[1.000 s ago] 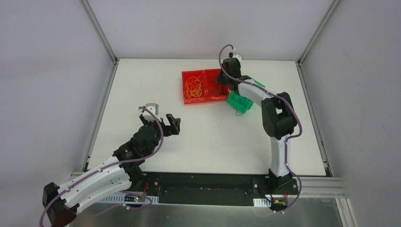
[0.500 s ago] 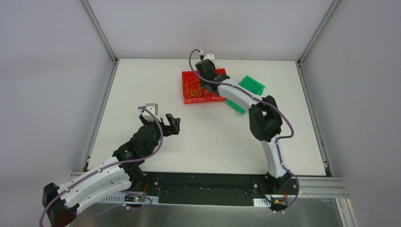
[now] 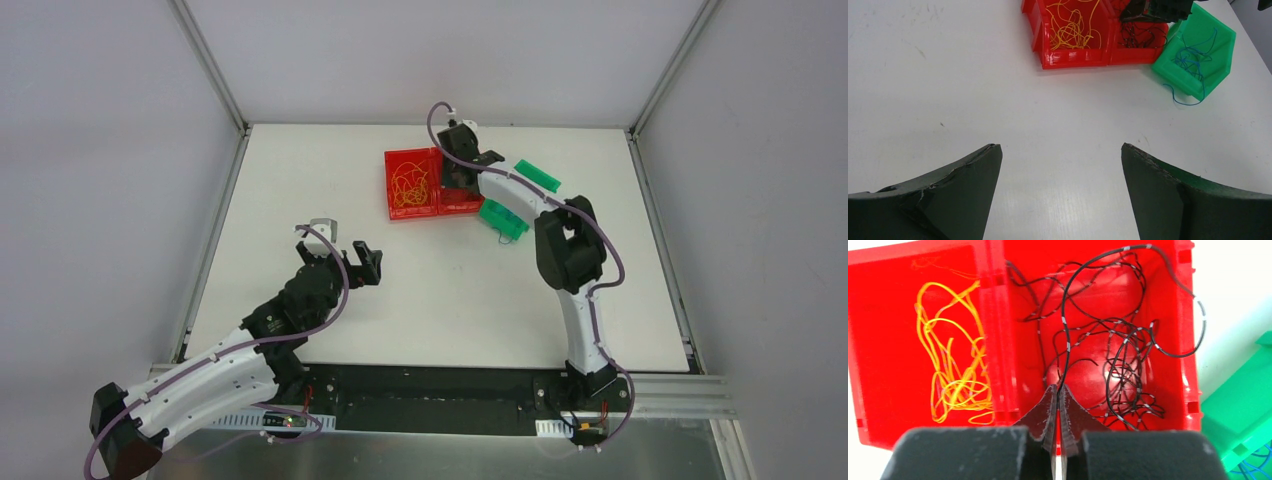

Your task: Untangle the cables

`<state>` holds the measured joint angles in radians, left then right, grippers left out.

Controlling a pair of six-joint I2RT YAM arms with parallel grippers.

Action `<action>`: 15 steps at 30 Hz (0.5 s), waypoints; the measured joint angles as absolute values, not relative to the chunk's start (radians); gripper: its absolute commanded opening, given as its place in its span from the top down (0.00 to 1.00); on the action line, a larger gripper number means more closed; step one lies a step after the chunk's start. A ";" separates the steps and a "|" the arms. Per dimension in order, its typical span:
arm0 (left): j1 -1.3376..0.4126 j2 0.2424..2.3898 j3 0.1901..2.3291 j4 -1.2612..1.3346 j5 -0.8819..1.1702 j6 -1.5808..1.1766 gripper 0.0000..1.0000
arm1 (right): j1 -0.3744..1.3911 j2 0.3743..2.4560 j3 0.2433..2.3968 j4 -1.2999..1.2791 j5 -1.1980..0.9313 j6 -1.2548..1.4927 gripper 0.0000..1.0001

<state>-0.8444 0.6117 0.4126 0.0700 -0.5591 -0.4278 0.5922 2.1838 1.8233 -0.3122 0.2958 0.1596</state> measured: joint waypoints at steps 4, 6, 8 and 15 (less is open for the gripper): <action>-0.844 0.616 0.413 0.070 -0.559 -0.427 0.08 | 0.553 2.197 1.830 -0.369 0.252 0.185 1.00; -0.844 0.616 0.413 0.070 -0.559 -0.427 0.08 | 0.538 2.229 1.877 -0.419 0.223 0.199 1.00; -0.844 0.616 0.413 0.070 -0.559 -0.427 0.08 | 0.526 2.281 1.948 -0.467 0.187 0.210 1.00; -0.844 0.618 0.413 0.070 -0.559 -0.426 0.08 | 0.503 2.464 2.177 -0.638 0.173 0.211 1.00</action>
